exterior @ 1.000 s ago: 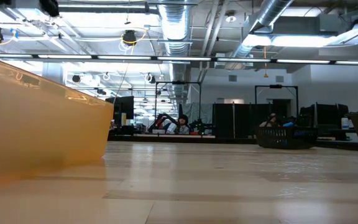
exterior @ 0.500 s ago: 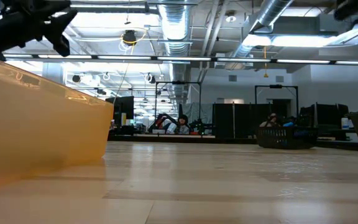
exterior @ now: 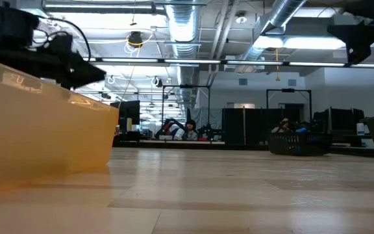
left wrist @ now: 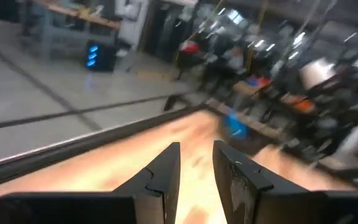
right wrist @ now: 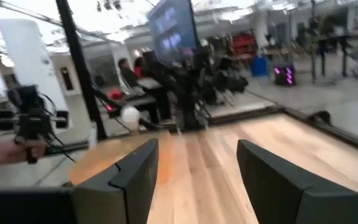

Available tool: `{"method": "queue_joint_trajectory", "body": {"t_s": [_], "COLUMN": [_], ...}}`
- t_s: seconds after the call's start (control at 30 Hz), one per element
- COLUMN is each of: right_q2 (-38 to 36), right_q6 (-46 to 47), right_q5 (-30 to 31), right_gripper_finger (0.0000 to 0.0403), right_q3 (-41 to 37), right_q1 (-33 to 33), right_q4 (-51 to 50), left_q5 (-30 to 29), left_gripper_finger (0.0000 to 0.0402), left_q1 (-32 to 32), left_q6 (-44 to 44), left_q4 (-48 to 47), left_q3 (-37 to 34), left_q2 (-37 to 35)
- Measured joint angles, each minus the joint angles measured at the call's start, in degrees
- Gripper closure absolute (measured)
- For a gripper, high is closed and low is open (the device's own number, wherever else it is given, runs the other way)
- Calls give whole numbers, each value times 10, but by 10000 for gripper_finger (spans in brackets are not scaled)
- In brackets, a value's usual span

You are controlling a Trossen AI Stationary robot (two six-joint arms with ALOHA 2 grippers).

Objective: Pick & Place School Supplies
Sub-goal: Return to Home Position

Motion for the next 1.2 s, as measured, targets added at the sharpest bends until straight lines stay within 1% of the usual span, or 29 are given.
{"method": "queue_joint_trajectory", "body": {"t_s": [0.07, 0.17, 0.37, 0.47, 0.53, 0.97, 1.1, 1.2], "right_q2": [0, 0, 19, 19, 21, 23, 23, 23], "right_q6": [26, 114, 123, 123, 122, 119, 119, 119], "right_q5": [15, 28, 20, 5, -5, -5, -5, -5], "right_gripper_finger": [193, 189, 178, 175, 174, 177, 177, 178], "right_q3": [-10, -25, -26, -26, -26, -26, -26, -26], "right_q1": [0, 0, 5, 5, 5, 5, 5, 5], "right_q4": [-32, -85, -83, -83, -82, -81, -80, -80], "left_q5": [-10, -8, 7, 7, 7, 7, -9, -10], "left_gripper_finger": [312, 312, 312, 312, 312, 312, 312, 312], "left_q1": [0, -1, -22, -31, -33, -37, -69, -96], "left_q6": [27, 36, 52, 61, 49, 48, 47, 47], "left_q4": [-1, 0, 17, 39, 46, 48, 52, 50], "left_q3": [0, 0, 0, 0, 0, 0, 0, 0], "left_q2": [29, 64, 93, 94, 94, 93, 69, 29]}}
